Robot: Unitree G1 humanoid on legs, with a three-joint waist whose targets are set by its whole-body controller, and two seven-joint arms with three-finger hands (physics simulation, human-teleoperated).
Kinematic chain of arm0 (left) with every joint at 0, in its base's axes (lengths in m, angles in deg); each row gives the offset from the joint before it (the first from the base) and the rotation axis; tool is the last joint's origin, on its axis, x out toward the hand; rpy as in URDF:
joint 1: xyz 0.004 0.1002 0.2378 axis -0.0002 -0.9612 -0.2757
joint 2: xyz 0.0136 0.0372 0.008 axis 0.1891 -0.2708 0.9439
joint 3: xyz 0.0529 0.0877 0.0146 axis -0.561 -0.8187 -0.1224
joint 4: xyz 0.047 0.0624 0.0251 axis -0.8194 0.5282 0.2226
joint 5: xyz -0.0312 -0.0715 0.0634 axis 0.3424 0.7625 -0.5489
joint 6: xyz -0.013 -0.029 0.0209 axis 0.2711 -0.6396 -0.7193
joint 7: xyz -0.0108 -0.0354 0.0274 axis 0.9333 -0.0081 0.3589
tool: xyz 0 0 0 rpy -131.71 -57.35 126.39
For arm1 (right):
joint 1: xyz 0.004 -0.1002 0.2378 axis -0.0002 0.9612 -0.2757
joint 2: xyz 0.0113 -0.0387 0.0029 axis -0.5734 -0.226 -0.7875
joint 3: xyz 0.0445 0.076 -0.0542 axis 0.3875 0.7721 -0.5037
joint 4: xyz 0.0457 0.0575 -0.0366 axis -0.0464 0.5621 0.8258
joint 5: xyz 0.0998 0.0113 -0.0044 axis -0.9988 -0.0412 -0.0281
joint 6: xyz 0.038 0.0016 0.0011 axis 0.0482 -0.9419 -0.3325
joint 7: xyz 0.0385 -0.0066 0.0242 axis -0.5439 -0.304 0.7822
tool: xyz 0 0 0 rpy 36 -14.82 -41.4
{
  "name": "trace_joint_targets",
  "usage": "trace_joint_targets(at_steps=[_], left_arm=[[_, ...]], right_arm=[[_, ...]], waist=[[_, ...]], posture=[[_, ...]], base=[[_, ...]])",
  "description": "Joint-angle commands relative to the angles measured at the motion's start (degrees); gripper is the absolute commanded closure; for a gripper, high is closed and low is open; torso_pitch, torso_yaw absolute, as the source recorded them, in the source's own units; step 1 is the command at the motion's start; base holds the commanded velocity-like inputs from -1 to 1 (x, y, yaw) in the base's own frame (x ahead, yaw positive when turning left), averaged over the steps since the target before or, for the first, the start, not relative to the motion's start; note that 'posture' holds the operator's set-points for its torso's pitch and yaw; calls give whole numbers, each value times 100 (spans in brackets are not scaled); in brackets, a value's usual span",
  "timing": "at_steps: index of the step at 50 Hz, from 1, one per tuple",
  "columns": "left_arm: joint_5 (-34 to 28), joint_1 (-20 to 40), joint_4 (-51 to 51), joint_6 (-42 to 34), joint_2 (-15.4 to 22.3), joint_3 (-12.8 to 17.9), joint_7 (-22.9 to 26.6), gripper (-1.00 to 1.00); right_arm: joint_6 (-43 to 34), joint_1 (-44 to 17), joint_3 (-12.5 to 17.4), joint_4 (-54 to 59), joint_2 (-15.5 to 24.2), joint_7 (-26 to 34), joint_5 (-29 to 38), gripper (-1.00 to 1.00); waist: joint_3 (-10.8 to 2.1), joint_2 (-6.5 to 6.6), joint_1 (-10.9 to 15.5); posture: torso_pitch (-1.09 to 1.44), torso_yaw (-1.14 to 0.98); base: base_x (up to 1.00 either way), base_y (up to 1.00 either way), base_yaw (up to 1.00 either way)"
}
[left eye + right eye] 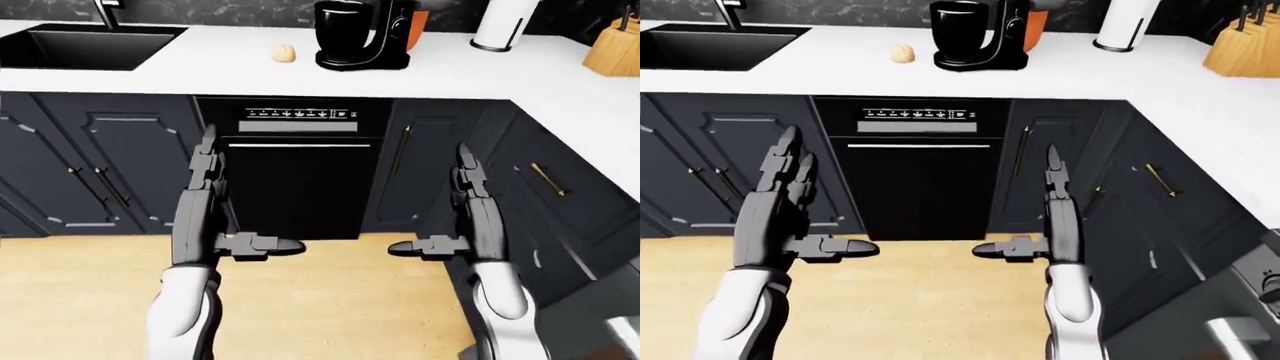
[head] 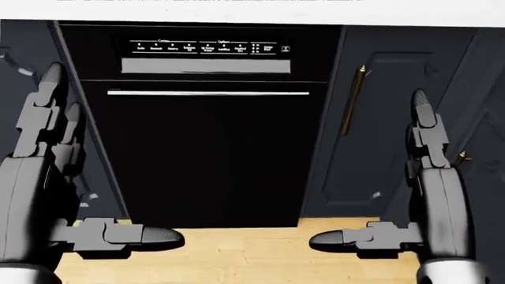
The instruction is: Place the bread in the stand mixer bowl.
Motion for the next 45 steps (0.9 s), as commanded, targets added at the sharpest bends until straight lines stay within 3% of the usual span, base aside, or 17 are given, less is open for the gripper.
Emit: trace_joint_targets(at_steps=[1,3,7,11,12,15,19,21,22,24,26,31,33,35,36,39,45], left_arm=[[-4,75,-205,198,-23,-109,28,-100],[-21,74,-269,141,-29,-134,38,-100],[-38,69,-282,130,-41,-146,46,-100],[-36,64,-316,109,-42,-130,49,-100],[-36,69,-360,74,-42,-129,51,-100],[-35,55,-319,122,-46,-124,43,-100],[-27,44,-317,134,-48,-116,40,-100],[-24,42,-300,144,-47,-110,36,-100],[-23,43,-324,126,-45,-112,38,-100],[-17,2,-275,203,-49,-116,35,-100],[-14,3,-292,187,-49,-114,36,-100],[-9,-37,-252,253,-54,-120,30,-100],[-7,-40,-267,242,-54,-118,31,-100],[-4,-47,-250,261,-52,-110,31,-100],[-1,-54,-252,266,-53,-107,32,-100],[14,-68,-212,314,-53,-91,33,-100],[16,-116,-172,382,-57,-102,25,-100]], right_arm=[[115,-43,85,-291,42,-102,-3,-100],[125,-42,87,-284,48,-116,-10,-100],[123,-41,136,-321,70,-117,-40,-100],[108,-33,126,-345,71,-122,-27,-100],[92,-34,122,-366,71,-118,-23,-100],[129,-30,138,-331,78,-118,-30,-100],[143,-40,139,-299,83,-117,-25,-100],[156,-42,132,-265,82,-117,-19,-100],[147,-40,130,-279,81,-117,-15,-100],[154,-33,129,-274,76,-119,-15,-100],[152,-32,122,-275,74,-122,-10,-100],[194,-16,105,-235,61,-138,-7,-100],[186,-12,100,-249,62,-138,-1,-100],[214,12,93,-236,52,-146,-3,-100],[219,19,84,-234,48,-150,2,-100],[236,25,81,-218,43,-156,-2,-100],[298,73,69,-188,30,-172,-14,-100]], waist=[[-118,-39,-47],[-29,100,-64],[-40,282,-82],[-60,699,-117],[-31,519,-65],[-39,570,-66],[-26,329,-55],[-41,114,-43],[-100,-84,-48],[-45,29,-106],[-27,20,-105],[11,283,-92],[4,465,-114],[-116,827,-118],[-82,620,-70],[-73,630,-49],[-49,260,-30]], posture=[[0,0],[0,0],[0,0],[0,0],[0,0],[0,0],[0,0],[0,0],[0,0],[0,0],[0,0],[0,0],[0,0],[0,0],[0,0],[0,0],[0,0]], base=[[7,0,0],[9,0,0],[11,0,0],[11,0,0],[11,0,0],[12,0,0],[12,0,0],[12,0,0],[12,0,0],[12,0,0],[11,0,0],[12,0,0],[12,0,0],[12,0,0],[13,0,0],[12,0,0],[12,0,0]])
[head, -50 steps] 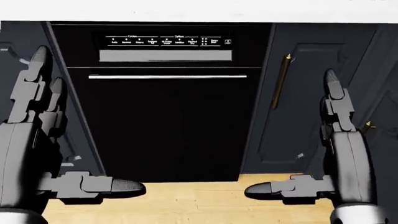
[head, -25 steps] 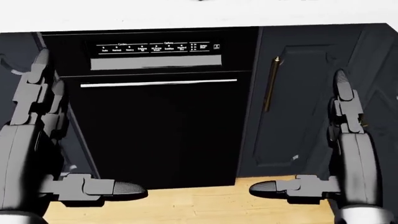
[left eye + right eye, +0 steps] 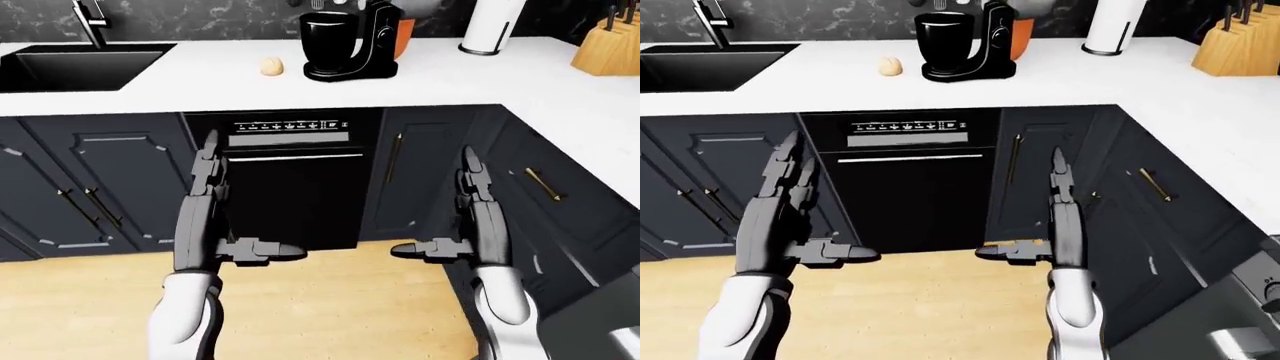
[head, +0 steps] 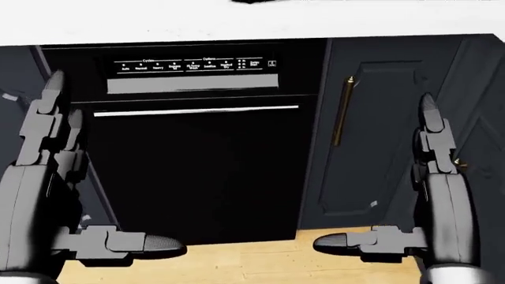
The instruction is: Place the bread in the stand mixer bowl.
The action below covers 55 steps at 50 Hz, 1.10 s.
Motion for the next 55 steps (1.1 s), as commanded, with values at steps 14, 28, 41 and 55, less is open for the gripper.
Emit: trace_joint_targets(at_steps=[14,28,41,55], left_arm=[[31,84,-142,218,-11,-24,-1,-100],[27,29,-170,230,-17,-44,-9,-100],[31,17,-122,276,-23,-47,-18,-100],[37,41,-93,279,-22,-53,-21,-100]], right_arm=[[221,-75,92,-86,62,-32,-13,-100],[235,0,30,-115,20,-78,64,-100],[257,8,49,-75,21,-88,55,-100],[221,-6,44,-90,24,-84,80,-100]], waist=[[-25,341,-120],[-146,-299,-19],[-150,658,-116],[-117,-247,-138]], posture=[[0,0],[0,0],[0,0],[0,0]], base=[[12,0,0],[12,0,0],[12,0,0],[10,11,0]])
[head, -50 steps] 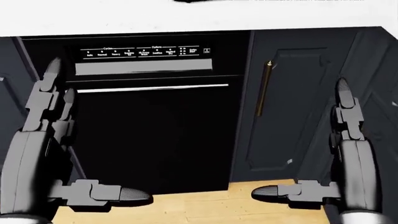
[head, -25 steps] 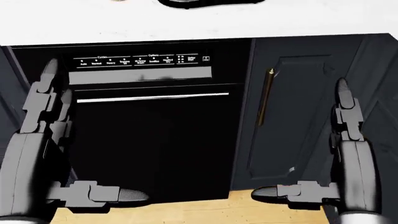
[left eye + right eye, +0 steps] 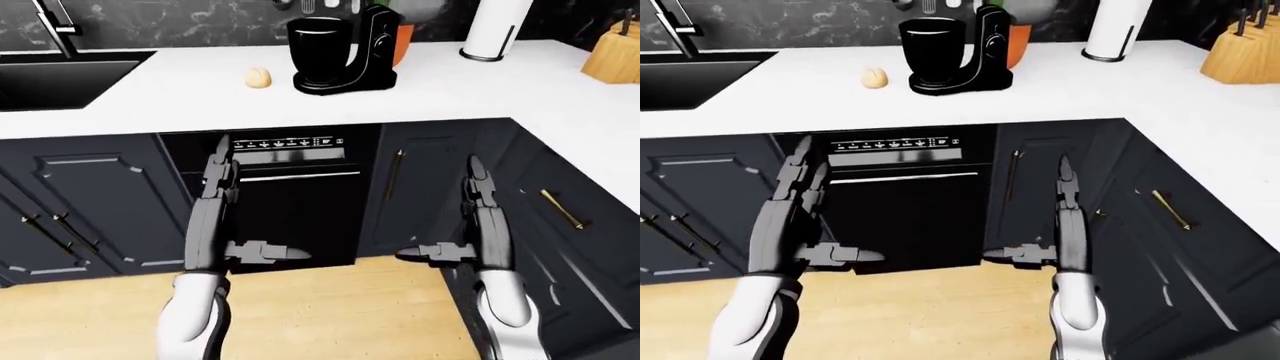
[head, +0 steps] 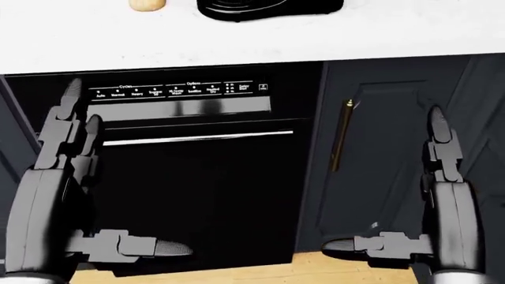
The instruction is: Place the bread in the stand mixer bowl.
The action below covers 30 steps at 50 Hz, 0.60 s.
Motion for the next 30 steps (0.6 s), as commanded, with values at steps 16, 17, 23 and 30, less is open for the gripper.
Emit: trace_joint_targets(at_steps=[16,17,23,30], left_arm=[[-23,62,-250,243,30,102,-50,-100],[-24,63,-259,236,31,98,-47,-100],[-19,49,-235,269,31,104,-45,-100],[-22,57,-267,236,30,99,-43,-100]], right_arm=[[332,-82,-110,-212,-22,-25,-21,-100],[336,-79,-107,-214,-19,-25,-20,-100],[390,-61,-106,-225,-23,-23,-39,-100],[407,-40,-80,-252,-20,-17,-47,-100]], waist=[[-97,480,103],[-74,510,99],[38,280,157],[22,-52,101]], posture=[[0,0],[0,0],[0,0],[0,0]], base=[[8,18,0],[9,0,0],[18,0,0],[26,0,0]])
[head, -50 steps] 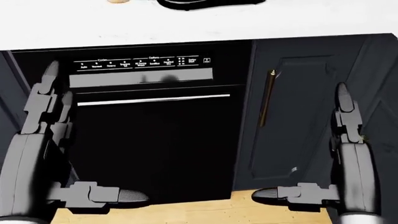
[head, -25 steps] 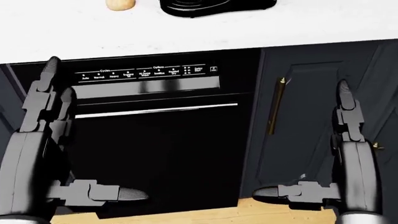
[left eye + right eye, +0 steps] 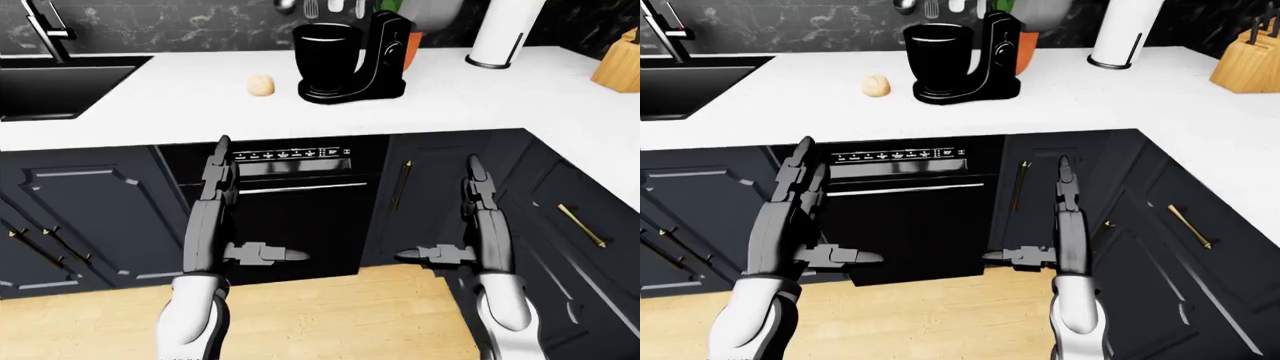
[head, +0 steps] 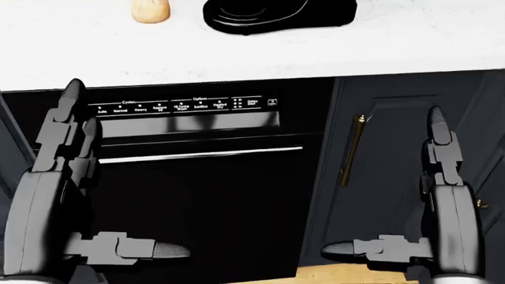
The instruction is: Place the bread in the stand mixer bowl.
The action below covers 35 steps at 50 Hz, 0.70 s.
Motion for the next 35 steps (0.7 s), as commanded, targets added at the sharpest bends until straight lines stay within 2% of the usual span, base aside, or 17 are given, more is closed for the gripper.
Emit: trace_joint_targets(at_steps=[1,7,9,10,11,12,13,15,19,21,22,23,25,26,29,33,35], left_arm=[[-25,128,-248,178,29,85,-39,-100],[-27,128,-242,186,25,77,-45,-100],[-31,118,-233,202,24,72,-48,-100],[-30,126,-242,186,23,74,-47,-100],[-28,131,-249,177,24,77,-47,-100],[-26,121,-241,195,24,80,-47,-100],[-24,114,-237,204,23,81,-48,-100],[-25,107,-235,212,23,79,-49,-100],[-21,112,-228,211,22,80,-49,-100],[-20,105,-221,222,21,76,-50,-100],[-22,113,-224,212,24,77,-49,-100],[-19,115,-212,220,24,81,-48,-100],[-14,122,-207,217,24,84,-45,-100],[-15,130,-223,197,26,84,-44,-100],[-15,126,-202,218,26,82,-47,-100],[-18,122,-214,211,24,77,-49,-100],[-12,137,-224,193,28,90,-46,-100]], right_arm=[[196,-146,-57,-256,6,-6,-13,-100],[189,-149,-68,-262,2,-4,-8,-100],[188,-143,-66,-271,1,-3,-10,-100],[182,-143,-66,-278,2,-3,-6,-100],[182,-146,-69,-275,1,-3,-6,-100],[183,-152,-71,-268,1,-3,-5,-100],[185,-153,-73,-261,2,-4,-3,-100],[185,-153,-77,-262,-1,-5,-2,-100],[188,-153,-77,-255,1,-9,2,-100],[192,-152,-75,-251,1,-10,1,-100],[192,-154,-77,-252,1,-11,4,-100],[190,-161,-79,-247,3,-12,8,-100],[190,-170,-81,-233,5,-11,11,-100],[193,-173,-74,-227,7,-11,7,-100],[201,-185,-71,-194,12,-10,6,-100],[213,-191,-61,-177,24,2,8,-100],[203,-175,-61,-209,19,2,17,-100]], waist=[[-71,-2,16],[-2,374,-39],[-61,623,-67],[-139,822,-65],[-89,630,13],[-65,702,12],[-29,709,33],[-78,642,75],[-20,431,111],[-41,267,130],[-63,142,135],[-130,-48,124],[-99,40,40],[-47,-2,54],[-72,115,-3],[-3,357,-43],[-43,580,-71]], posture=[[0,0],[0,0],[0,0],[0,0],[0,0],[0,0],[0,0],[0,0],[0,0],[0,0],[0,0],[0,0],[0,0],[0,0],[0,0],[0,0],[0,0]], base=[[27,0,0],[26,0,0],[26,0,0],[27,0,0],[27,0,0],[27,0,0],[27,0,0],[26,0,0],[27,0,0],[27,0,0],[27,0,0],[27,0,0],[27,0,0],[27,0,0],[27,0,0],[27,0,0],[27,0,0]])
